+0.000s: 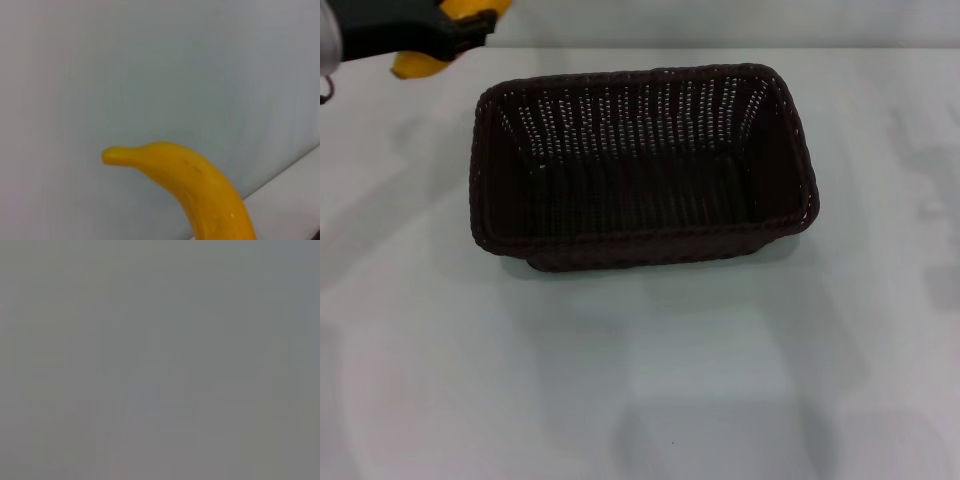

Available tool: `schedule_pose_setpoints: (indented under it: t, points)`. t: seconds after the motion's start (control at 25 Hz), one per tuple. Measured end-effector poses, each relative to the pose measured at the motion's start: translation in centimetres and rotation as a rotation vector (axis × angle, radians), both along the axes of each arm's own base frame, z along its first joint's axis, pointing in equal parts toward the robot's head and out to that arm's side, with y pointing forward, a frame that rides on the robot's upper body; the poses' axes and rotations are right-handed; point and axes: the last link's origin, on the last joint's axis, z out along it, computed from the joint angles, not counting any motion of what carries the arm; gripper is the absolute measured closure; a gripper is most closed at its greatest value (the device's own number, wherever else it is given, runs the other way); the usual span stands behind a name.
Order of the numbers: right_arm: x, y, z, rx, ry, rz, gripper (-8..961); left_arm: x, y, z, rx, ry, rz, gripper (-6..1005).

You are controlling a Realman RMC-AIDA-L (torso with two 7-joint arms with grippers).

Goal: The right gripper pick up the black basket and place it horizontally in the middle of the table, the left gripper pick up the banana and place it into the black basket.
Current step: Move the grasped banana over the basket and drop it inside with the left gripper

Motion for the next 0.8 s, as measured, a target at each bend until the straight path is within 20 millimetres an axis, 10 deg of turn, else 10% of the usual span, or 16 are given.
schedule_pose_setpoints:
  t: [0.8]
  points:
    - [-0.6, -0.1, -0.6, -0.012, -0.004, 0.027, 251, 5.6, -1.1, -7.3, -0.179, -0.035, -0.150, 445]
